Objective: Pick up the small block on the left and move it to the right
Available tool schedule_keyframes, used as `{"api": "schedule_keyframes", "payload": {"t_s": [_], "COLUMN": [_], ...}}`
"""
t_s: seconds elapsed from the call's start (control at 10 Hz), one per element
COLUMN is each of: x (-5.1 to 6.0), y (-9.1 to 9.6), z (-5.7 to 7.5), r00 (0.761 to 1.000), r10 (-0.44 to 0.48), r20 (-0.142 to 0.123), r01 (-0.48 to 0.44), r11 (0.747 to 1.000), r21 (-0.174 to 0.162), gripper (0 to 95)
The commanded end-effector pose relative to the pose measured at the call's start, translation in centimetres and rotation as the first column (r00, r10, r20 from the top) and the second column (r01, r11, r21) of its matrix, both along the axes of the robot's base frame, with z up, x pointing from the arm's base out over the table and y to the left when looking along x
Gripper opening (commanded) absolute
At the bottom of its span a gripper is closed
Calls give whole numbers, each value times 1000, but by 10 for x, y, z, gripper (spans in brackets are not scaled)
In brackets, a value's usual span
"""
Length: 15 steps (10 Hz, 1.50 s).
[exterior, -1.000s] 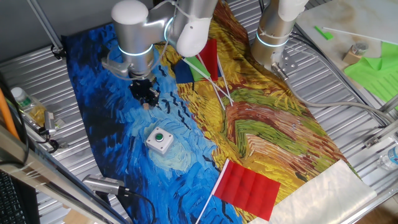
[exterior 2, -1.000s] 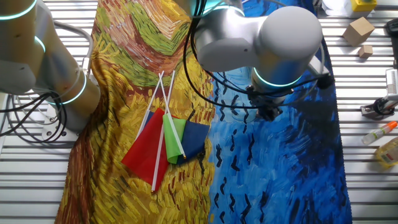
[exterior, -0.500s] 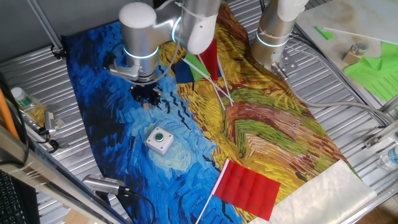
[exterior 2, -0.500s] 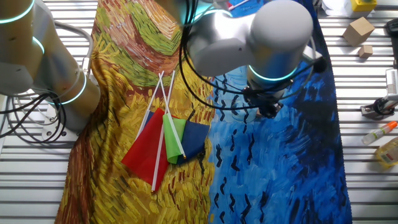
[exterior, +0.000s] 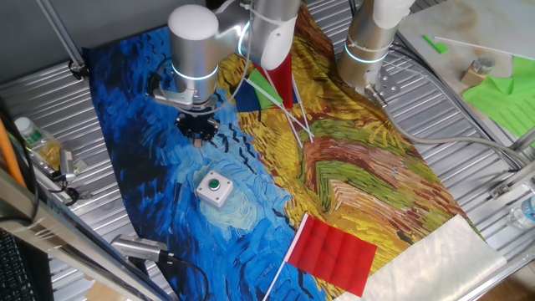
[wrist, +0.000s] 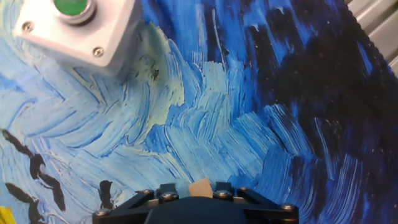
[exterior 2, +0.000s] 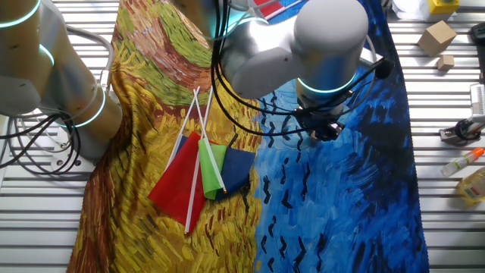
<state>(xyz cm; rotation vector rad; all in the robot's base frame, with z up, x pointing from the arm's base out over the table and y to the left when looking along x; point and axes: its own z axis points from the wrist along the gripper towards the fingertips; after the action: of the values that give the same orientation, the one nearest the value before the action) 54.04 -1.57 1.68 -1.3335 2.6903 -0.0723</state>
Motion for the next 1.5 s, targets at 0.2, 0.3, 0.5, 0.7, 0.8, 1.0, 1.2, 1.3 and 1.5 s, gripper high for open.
{"api": "schedule_keyframes", "payload": {"t_s": [0.2,0.3,0.5,0.7,0.8,1.0,1.2,1.3,1.5], "x": [0,0,0,-1,-2,-4,-3,-3,0], "y": [0,0,0,2,4,8,16,17,47], "z": [3,3,3,11,19,32,38,38,48], "r00": [1000,1000,999,996,994,988,978,977,924], "r10": [-12,-28,-49,-87,-109,-147,-200,-208,-369], "r20": [1,0,-2,-12,-21,-38,-52,-54,-103], "r01": [12,28,49,87,109,148,202,211,374], "r11": [1000,1000,999,996,994,988,978,976,926], "r21": [-6,-3,8,22,30,37,45,47,39], "gripper": [0,0,0,0,0,0,0,0,0]}}
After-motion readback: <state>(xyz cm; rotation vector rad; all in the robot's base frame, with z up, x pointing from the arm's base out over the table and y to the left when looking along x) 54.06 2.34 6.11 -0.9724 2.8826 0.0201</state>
